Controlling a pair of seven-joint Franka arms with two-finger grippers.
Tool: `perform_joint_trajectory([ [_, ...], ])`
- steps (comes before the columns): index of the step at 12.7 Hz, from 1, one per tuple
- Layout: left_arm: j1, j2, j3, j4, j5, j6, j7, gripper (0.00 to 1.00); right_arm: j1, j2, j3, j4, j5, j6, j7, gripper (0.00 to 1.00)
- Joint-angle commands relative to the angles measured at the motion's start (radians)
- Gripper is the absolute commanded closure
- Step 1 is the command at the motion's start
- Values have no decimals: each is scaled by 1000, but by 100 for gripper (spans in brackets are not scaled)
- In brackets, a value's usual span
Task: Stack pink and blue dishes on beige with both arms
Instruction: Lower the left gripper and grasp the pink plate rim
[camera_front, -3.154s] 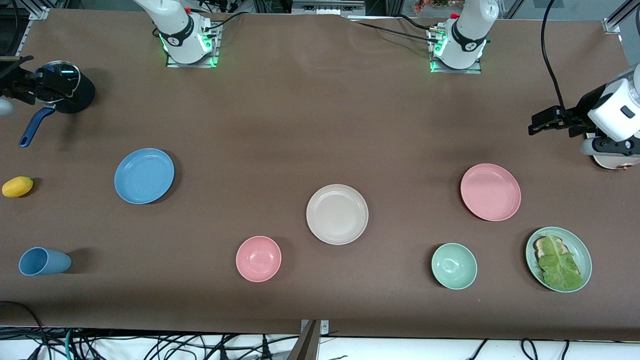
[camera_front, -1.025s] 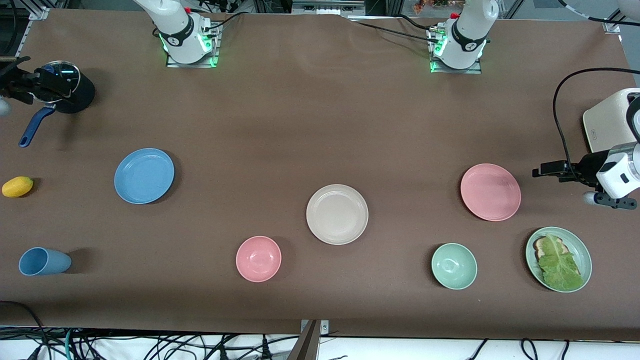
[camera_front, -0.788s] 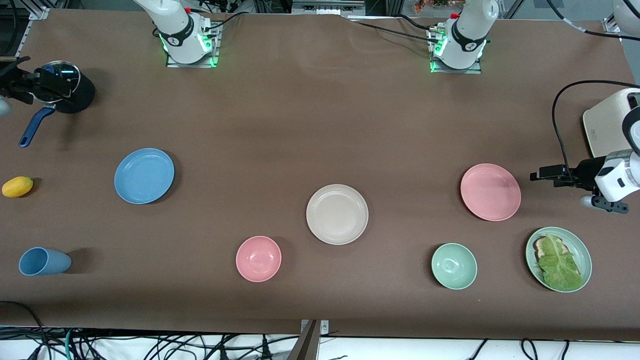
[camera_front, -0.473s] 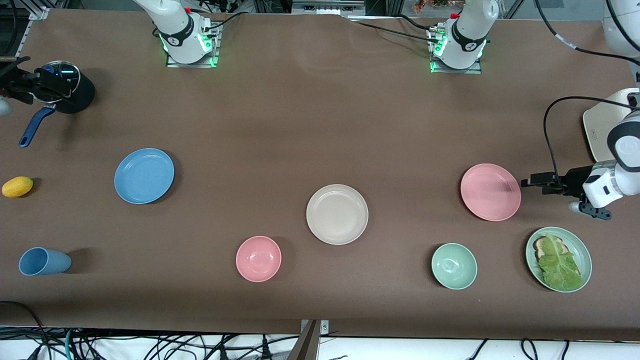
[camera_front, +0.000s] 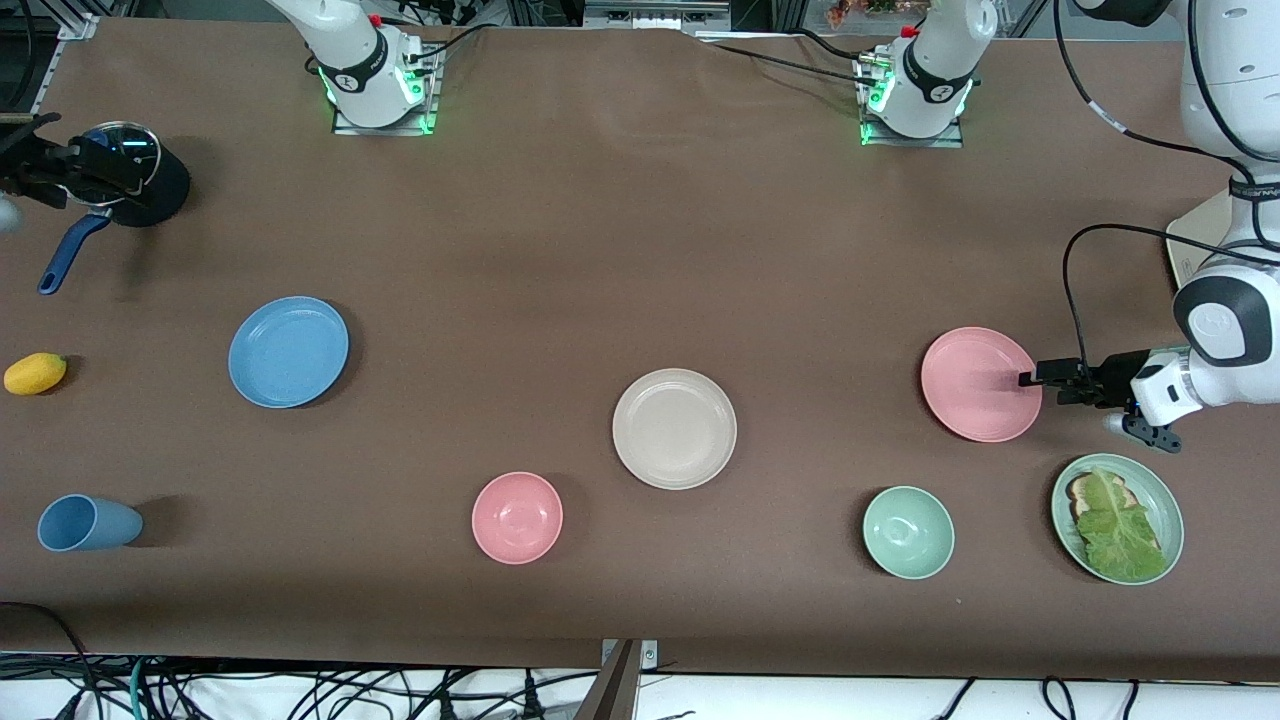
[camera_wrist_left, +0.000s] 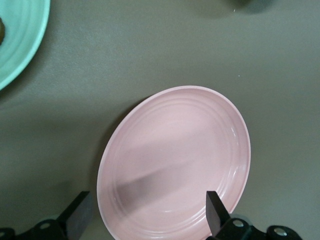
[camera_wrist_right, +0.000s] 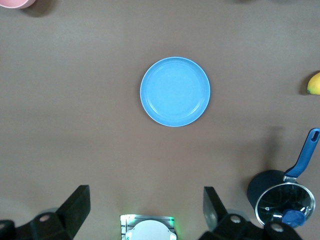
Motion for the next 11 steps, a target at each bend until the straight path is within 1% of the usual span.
perform_joint_trajectory([
  [1, 5, 1, 7, -31, -46, 30, 83, 0, -4, -1, 2, 8, -11, -10, -8, 0],
  [4, 5, 1, 21, -87, -104, 84, 175, 0, -4, -1, 2, 8, -11, -11, -8, 0],
  [7, 6, 8, 32, -101, -115, 87, 180, 0, -4, -1, 2, 8, -11, -11, -8, 0],
  [9, 5, 11, 39, -121, -154, 87, 180, 1, -4, -1, 2, 8, -11, -11, -8, 0],
  [11, 6, 30, 42, -123, -167, 87, 180, 1, -4, -1, 2, 8, -11, -13, -8, 0],
])
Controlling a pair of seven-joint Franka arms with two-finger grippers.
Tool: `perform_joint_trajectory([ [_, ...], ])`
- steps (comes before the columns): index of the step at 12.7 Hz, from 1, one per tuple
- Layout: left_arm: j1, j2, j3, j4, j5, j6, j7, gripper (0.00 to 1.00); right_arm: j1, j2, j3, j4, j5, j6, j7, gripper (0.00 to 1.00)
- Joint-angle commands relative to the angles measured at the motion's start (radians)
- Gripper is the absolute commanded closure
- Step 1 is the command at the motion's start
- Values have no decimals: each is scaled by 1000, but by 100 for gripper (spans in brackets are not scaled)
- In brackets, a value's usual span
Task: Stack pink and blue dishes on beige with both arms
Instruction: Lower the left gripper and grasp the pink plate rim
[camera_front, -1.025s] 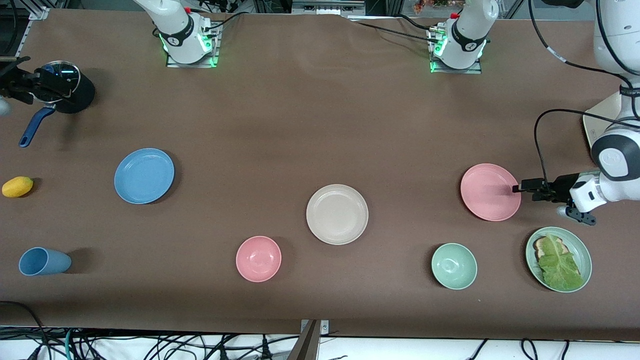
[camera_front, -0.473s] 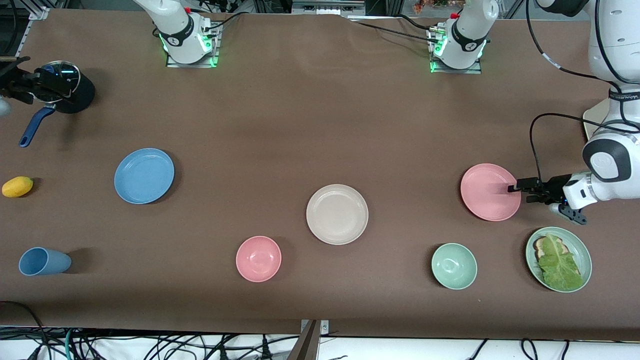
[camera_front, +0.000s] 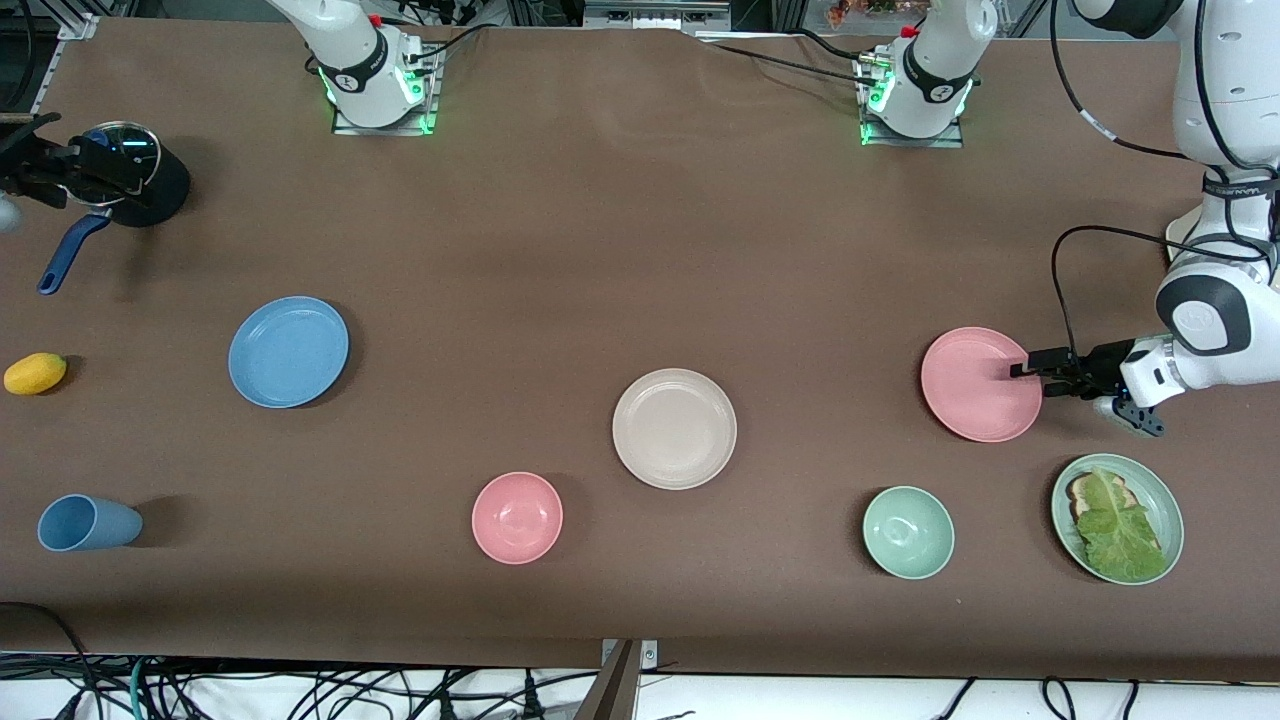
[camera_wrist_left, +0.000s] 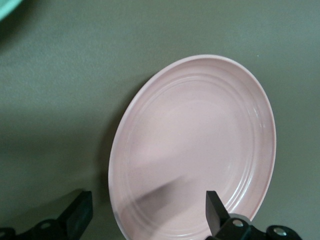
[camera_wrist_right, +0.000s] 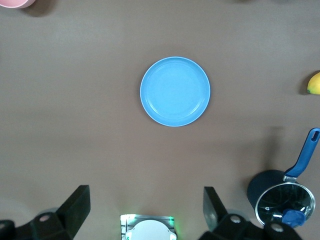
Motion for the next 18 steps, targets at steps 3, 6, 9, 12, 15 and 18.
perform_joint_trajectory([
  [3, -4, 21, 14, -13, -57, 9, 32, 1, -4, -1, 0, 8, -11, -12, -8, 0],
  [6, -4, 18, 20, -13, -57, 6, 29, 22, -4, -1, 2, 8, -11, -12, -8, 0],
  [9, -4, 18, 24, -11, -57, 6, 29, 70, -2, -1, 2, 8, -11, -12, -8, 0],
  [12, -4, 18, 24, -11, -55, 6, 32, 100, -4, -1, 2, 8, -11, -12, -8, 0],
  [15, -6, 17, 24, -10, -47, 6, 35, 100, -4, -1, 0, 8, -11, -12, -8, 0],
  [18, -15, 6, 25, 1, -43, -5, 14, 100, -4, -1, 2, 8, -11, -12, -8, 0],
])
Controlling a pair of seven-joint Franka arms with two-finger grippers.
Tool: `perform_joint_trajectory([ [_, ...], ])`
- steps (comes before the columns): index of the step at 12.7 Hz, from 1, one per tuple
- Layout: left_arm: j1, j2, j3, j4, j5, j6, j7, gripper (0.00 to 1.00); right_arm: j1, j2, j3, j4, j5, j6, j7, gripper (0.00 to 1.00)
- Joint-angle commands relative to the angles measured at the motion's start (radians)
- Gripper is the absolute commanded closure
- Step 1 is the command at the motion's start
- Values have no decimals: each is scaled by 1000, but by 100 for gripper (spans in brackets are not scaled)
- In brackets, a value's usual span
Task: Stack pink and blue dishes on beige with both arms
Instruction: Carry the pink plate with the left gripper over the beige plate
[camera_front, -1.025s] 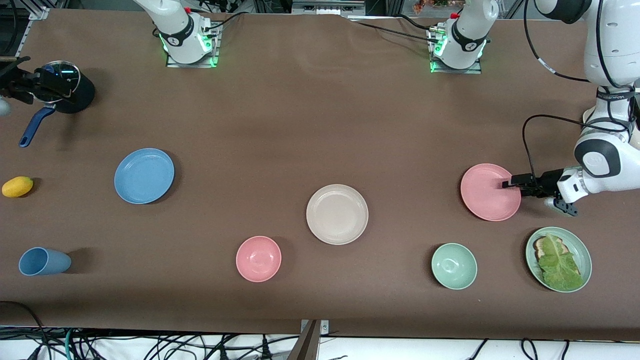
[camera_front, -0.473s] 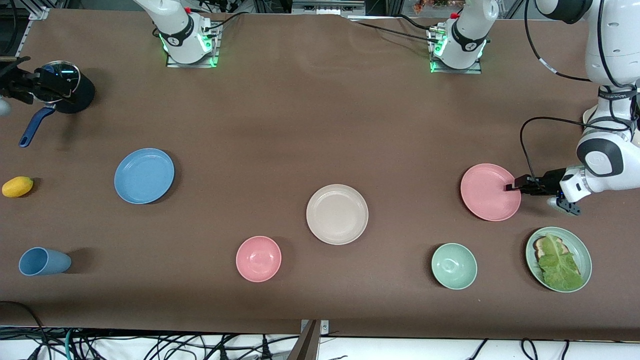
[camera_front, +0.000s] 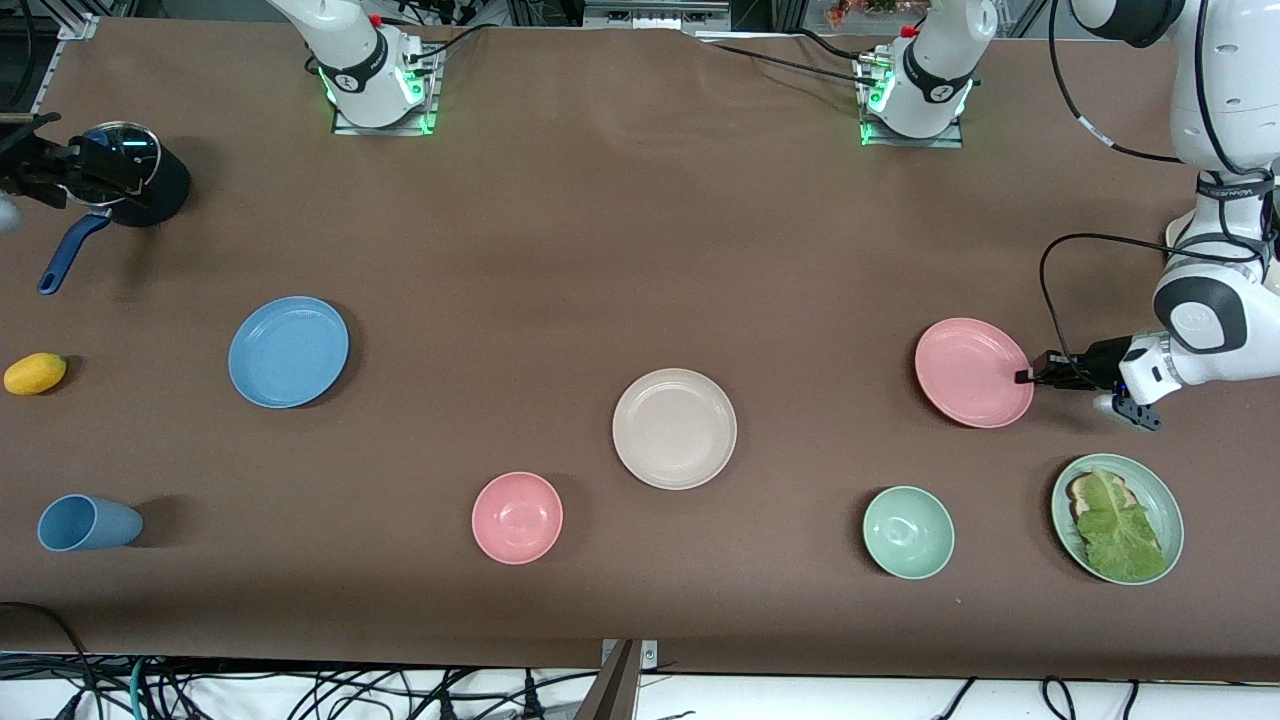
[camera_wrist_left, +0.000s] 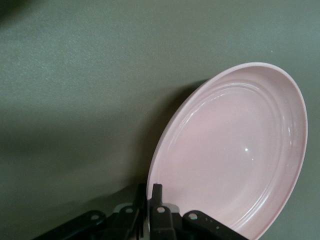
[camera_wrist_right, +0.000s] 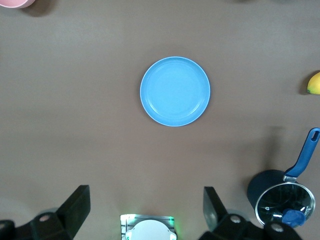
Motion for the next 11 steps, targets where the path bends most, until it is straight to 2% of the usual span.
perform_joint_trajectory([
  [1, -27, -38, 9, 10, -6, -13, -23, 100, -4, -1, 0, 8, -11, -12, -8, 0],
  [4, -83, -125, -1, 16, 131, -31, -230, 100, -4, -1, 0, 8, -11, -12, -8, 0],
  [7, -133, -158, -10, 30, 142, -50, -335, 100, -4, -1, -9, 6, -11, -12, -8, 0],
  [11, -142, -199, -142, 70, 250, -48, -592, 100, -4, -1, -9, 6, -11, -12, -8, 0],
])
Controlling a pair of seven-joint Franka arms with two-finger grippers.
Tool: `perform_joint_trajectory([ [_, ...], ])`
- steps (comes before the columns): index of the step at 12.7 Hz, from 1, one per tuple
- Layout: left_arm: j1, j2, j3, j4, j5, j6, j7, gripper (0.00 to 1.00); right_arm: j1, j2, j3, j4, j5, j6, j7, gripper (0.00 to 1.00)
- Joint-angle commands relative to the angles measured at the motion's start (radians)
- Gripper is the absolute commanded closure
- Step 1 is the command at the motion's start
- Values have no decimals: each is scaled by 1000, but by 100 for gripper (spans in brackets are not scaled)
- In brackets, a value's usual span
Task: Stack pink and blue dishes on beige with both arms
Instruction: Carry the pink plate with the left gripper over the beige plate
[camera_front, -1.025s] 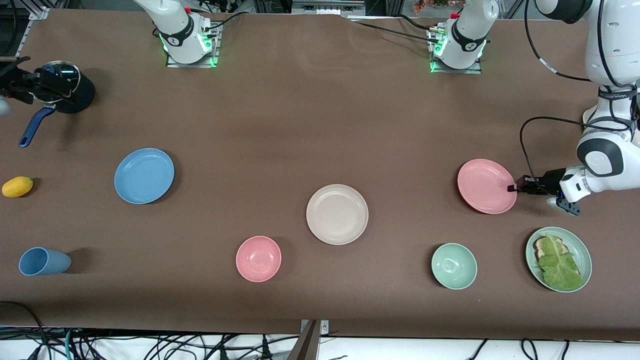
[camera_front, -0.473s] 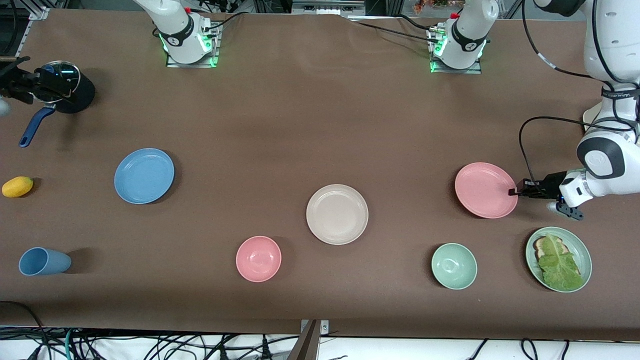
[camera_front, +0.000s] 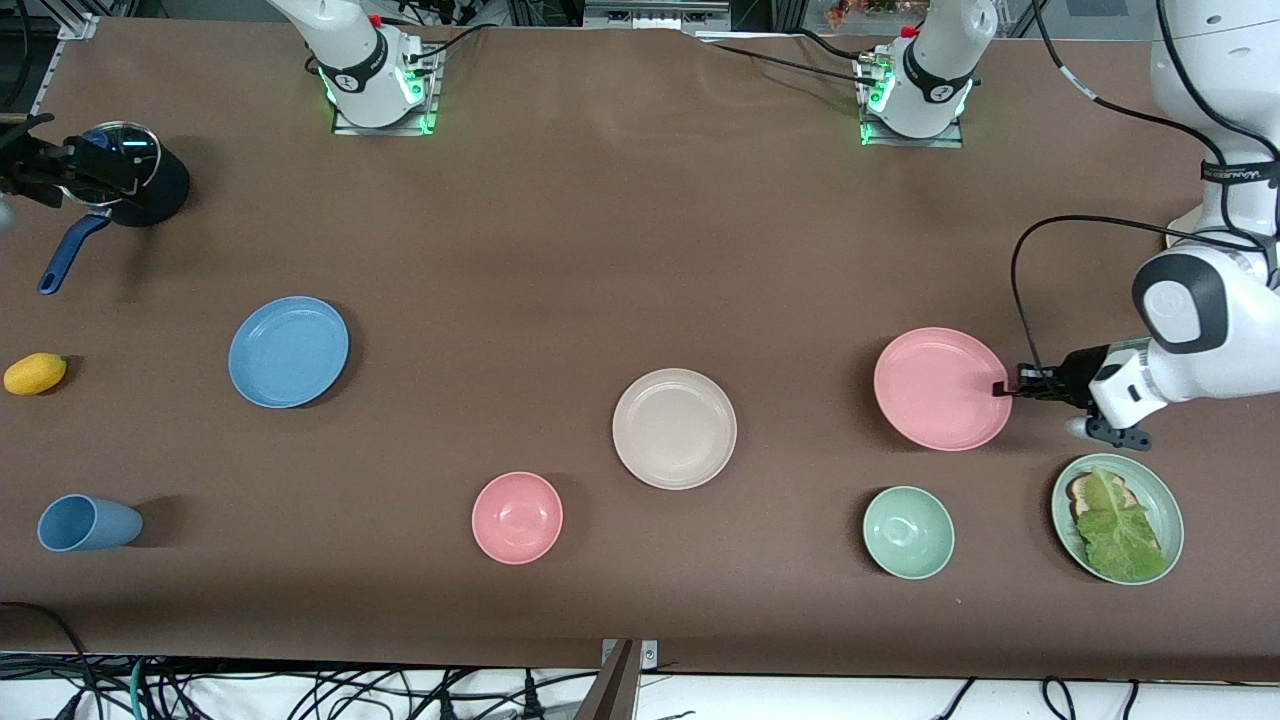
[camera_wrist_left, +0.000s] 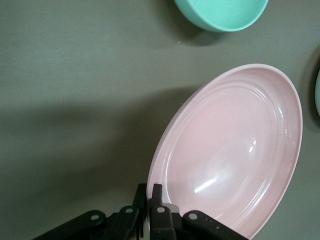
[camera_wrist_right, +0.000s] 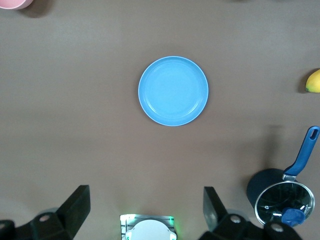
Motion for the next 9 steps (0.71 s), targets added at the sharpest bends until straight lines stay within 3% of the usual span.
perform_joint_trajectory([
  [1, 0, -38, -84, 30, 73, -13, -184, 100, -3, -1, -1, 6, -11, -11, -7, 0],
  [9, -31, -35, -307, 74, 203, 42, -676, 100, -3, -1, -1, 6, -11, -11, -8, 0],
])
